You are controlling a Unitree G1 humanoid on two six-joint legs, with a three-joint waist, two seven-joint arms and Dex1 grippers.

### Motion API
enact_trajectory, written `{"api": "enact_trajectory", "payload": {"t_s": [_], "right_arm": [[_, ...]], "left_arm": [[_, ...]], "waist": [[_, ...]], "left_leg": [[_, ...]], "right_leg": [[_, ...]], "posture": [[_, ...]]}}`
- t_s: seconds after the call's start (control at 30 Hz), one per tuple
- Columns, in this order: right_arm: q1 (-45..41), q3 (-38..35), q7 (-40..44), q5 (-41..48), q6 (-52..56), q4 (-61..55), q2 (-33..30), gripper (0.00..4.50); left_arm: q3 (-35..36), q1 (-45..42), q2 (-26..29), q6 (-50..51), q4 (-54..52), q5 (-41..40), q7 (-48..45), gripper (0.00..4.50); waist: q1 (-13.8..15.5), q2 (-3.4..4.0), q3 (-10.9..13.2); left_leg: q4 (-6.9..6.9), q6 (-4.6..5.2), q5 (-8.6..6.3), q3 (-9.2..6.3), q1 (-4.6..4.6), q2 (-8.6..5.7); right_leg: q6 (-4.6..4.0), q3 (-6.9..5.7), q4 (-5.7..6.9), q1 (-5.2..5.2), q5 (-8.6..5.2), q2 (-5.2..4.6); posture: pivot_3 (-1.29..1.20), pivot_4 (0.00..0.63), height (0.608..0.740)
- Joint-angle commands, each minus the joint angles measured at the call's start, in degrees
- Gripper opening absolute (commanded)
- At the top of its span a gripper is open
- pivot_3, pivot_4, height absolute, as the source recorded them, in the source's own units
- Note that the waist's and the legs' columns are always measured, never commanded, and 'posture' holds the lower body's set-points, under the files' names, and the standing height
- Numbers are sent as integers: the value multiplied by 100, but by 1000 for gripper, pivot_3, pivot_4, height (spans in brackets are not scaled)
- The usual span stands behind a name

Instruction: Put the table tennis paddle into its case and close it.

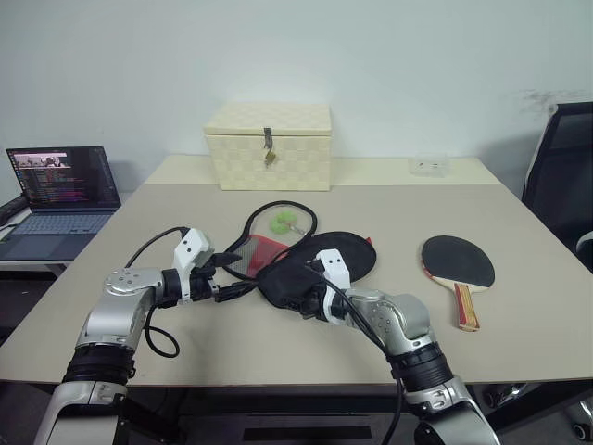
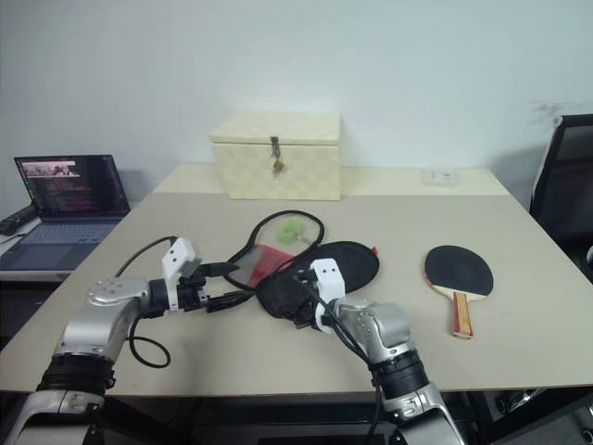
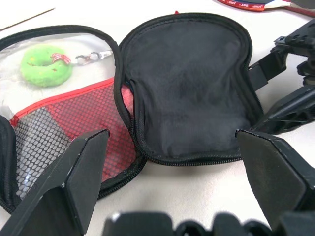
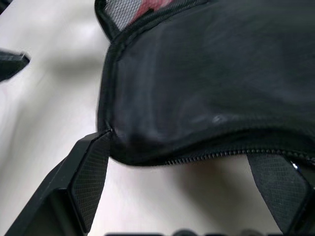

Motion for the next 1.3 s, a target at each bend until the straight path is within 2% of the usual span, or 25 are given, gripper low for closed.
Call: {"api": "enact_trajectory", "payload": {"t_s": [0.03,0.1,0.2,0.5,0.53,0.77,0.93,1.17,1.3], "right_arm": [[-125,-295,-245,-1,9,142,184,4500],[-117,-331,-283,-2,34,171,226,4500],[-75,-326,-236,81,144,110,246,3588],[-97,-509,35,282,483,-42,24,234],[-107,-525,79,291,511,-47,-32,25],[-290,-390,1012,411,959,-61,-1411,25],[-497,164,2202,449,960,62,-2623,25],[-1059,1241,4000,-192,-81,1190,-4053,25],[-1370,1813,4945,-723,-850,1866,-4535,25]], "left_arm": [[6,-148,61,-114,-30,-4,-24,4468],[2,-135,62,-133,-32,5,-17,4468],[3,-119,54,-140,-44,-2,-9,4500],[39,-29,-61,-21,-273,-135,50,4500],[47,-17,-80,16,-324,-165,56,4500],[42,265,-269,412,-1087,-422,179,4500],[-3,461,-348,675,-1639,-573,237,4500],[-71,480,-429,834,-1973,-670,300,4500],[-141,515,-464,941,-2192,-790,238,4500]], "waist": [[-3,0,0],[0,0,0],[0,0,0],[-15,1,0],[-14,1,0],[35,1,1],[38,4,3],[36,7,5],[43,6,6]], "left_leg": [[0,0,0,1,1,0],[1,0,0,-1,1,0],[1,0,0,0,0,-2],[-11,0,0,3,-2,1],[-11,0,0,3,-2,1],[-6,0,0,4,-6,-10],[-7,1,0,4,-6,-6],[-7,1,-1,9,-5,-7],[-6,2,-1,11,-7,-9]], "right_leg": [[0,1,1,0,0,0],[0,-1,1,1,0,0],[0,-1,0,1,0,0],[-1,3,-5,-7,0,0],[-1,2,-5,-7,0,0],[1,0,-12,-1,0,-4],[1,-1,-12,-2,-1,-3],[2,1,-15,0,-1,1],[3,1,-21,1,-1,1]], "posture": [[0,150,740],[0,150,740],[0,150,740],[0,150,740],[0,150,740],[0,150,740],[0,150,740],[0,150,740],[0,150,740]]}}
